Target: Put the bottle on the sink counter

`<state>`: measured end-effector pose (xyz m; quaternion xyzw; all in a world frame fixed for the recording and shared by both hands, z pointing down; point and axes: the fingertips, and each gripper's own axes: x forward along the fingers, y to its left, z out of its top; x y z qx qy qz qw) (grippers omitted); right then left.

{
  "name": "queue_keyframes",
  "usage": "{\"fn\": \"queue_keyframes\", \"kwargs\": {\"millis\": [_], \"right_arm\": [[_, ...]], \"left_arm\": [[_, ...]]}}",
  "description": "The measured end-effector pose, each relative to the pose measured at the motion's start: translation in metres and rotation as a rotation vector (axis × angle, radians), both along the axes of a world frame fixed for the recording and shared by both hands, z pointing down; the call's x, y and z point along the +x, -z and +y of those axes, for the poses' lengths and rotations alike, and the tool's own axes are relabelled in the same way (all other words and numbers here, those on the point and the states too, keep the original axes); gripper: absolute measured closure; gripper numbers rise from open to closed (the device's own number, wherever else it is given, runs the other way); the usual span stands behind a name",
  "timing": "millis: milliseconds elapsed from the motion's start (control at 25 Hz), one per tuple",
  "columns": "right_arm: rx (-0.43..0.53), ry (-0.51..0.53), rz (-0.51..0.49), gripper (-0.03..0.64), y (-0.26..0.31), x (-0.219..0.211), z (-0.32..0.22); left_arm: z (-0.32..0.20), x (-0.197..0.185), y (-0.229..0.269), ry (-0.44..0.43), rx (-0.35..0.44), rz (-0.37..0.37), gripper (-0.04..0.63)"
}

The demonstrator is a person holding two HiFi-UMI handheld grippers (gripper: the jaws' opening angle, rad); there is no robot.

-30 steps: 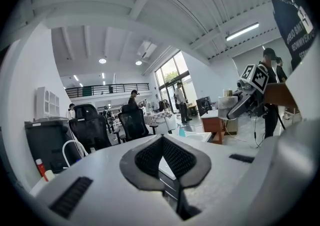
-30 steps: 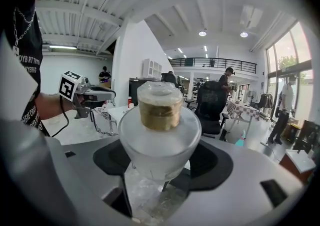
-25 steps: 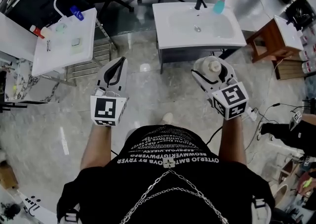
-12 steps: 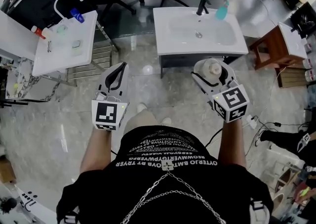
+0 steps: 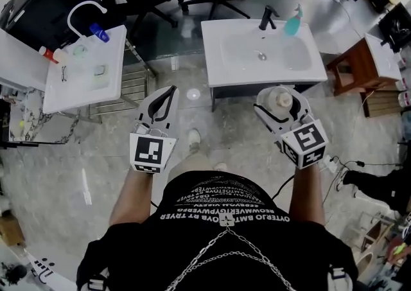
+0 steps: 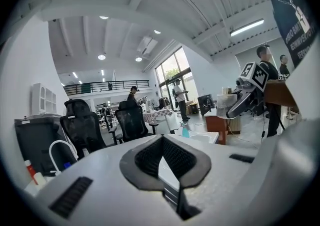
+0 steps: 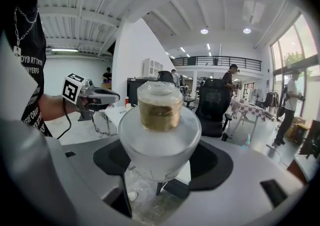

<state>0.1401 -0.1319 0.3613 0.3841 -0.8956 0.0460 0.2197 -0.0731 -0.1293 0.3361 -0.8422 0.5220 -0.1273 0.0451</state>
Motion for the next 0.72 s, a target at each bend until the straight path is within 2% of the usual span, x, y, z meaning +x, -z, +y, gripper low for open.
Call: {"fn": "queue_keyframes", "kwargs": {"millis": [400, 720], "right_arm": [[-0.002, -0.041, 0.008, 0.29, -0.001, -0.028, -0.086], [0.007, -0.099, -0.002, 0.29, -0.005, -0.062, -0.153]], "left_arm": [[-0.097, -0.022, -0.006, -0.053, -0.013, 0.006, 0.589], [-0.172, -0.057, -0.001, -0.1, 0.0, 0.009, 0.589]]}}
